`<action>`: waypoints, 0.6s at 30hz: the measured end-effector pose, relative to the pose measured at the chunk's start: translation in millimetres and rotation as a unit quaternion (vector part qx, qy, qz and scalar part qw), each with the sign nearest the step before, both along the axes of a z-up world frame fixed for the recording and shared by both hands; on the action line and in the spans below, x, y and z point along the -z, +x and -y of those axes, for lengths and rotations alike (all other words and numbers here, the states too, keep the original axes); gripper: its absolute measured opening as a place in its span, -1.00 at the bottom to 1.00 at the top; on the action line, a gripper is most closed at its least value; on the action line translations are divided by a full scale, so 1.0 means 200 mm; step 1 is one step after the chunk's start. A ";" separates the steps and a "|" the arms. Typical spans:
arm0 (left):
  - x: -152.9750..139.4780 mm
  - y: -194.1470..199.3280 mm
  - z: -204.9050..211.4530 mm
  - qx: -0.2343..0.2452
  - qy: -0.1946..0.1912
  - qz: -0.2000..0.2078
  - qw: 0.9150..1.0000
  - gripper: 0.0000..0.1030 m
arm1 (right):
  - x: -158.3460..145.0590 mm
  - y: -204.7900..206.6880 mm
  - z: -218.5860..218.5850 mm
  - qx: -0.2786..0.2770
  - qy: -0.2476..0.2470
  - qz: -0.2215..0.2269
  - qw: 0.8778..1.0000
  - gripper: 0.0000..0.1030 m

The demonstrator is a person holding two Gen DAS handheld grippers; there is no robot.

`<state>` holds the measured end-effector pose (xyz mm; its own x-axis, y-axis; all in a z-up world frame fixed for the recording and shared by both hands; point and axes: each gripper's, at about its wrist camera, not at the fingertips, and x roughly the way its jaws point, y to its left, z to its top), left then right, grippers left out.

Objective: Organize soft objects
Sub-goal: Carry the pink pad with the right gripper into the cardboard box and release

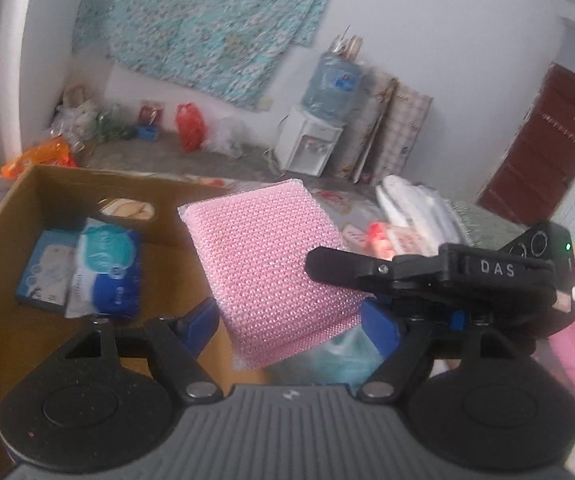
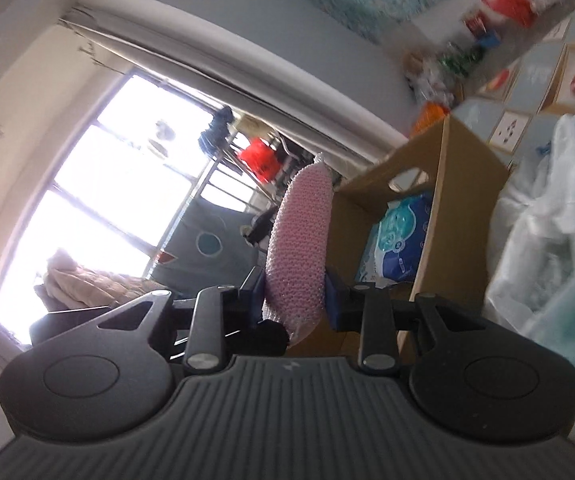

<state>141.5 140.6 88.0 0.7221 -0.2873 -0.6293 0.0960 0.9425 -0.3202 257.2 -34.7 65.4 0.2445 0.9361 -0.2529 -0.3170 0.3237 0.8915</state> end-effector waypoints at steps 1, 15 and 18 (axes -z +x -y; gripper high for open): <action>0.02 0.01 -0.04 -0.003 0.006 -0.004 1.000 0.66 | 0.02 0.04 -0.05 -0.002 -0.009 -0.008 1.000 -0.43; 0.25 0.39 -0.31 -0.059 0.024 -0.081 0.995 0.70 | 0.08 0.31 -0.55 0.064 -0.173 0.032 0.982 -0.30; 0.30 0.43 -0.34 -0.069 0.021 -0.097 0.993 0.69 | 0.09 0.32 -0.58 0.072 -0.192 0.049 0.978 -0.09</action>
